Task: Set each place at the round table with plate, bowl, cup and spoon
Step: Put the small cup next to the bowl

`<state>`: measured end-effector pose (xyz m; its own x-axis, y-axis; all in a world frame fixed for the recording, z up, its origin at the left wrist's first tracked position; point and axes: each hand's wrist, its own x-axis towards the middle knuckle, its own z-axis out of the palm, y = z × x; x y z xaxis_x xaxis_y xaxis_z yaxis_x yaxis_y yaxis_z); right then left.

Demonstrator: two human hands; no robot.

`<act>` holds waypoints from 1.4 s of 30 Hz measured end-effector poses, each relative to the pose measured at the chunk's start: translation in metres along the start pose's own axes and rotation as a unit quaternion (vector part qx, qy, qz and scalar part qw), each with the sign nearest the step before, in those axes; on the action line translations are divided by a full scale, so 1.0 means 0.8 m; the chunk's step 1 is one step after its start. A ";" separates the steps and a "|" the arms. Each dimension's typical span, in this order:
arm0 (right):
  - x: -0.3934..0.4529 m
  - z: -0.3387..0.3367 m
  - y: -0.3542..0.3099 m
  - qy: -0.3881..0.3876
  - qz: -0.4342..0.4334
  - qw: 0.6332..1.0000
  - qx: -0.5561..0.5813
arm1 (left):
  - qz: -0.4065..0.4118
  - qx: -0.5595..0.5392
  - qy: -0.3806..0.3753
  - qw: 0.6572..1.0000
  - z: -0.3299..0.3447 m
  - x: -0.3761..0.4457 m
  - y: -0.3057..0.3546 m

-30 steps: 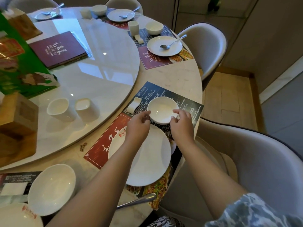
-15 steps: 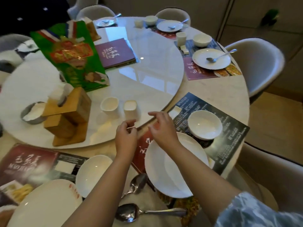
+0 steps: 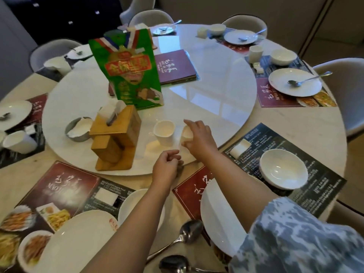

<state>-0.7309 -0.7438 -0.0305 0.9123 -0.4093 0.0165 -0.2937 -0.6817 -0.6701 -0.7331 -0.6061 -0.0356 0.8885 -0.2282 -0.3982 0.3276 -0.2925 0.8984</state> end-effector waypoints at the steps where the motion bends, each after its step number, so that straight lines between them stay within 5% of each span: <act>1: -0.004 -0.005 0.001 0.021 0.006 0.999 0.041 | -0.006 -0.020 -0.006 1.000 0.001 -0.001 0.002; 6: -0.046 -0.031 0.007 0.139 0.020 0.965 0.222 | -0.054 -0.105 -0.081 0.990 0.023 -0.003 0.013; 11: -0.081 -0.050 0.033 0.179 0.052 0.941 0.282 | -0.038 -0.165 -0.130 0.977 0.054 -0.002 0.023; 17: -0.094 -0.095 0.080 0.195 0.092 0.956 0.197 | -0.033 -0.180 -0.152 0.971 0.102 -0.002 0.057; 25: -0.060 -0.164 0.151 0.195 0.135 0.969 0.069 | 0.115 -0.016 -0.196 0.974 0.207 0.019 0.109; 42: -0.018 -0.163 0.227 0.128 0.204 0.971 -0.016 | 0.081 0.030 -0.182 0.979 0.280 0.060 0.071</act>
<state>-0.8349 -0.9409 -0.0555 0.6191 -0.7831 -0.0590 -0.6280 -0.4485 -0.6359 -0.7439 -0.8414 -0.0453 0.7497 -0.5892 -0.3013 0.1633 -0.2765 0.9470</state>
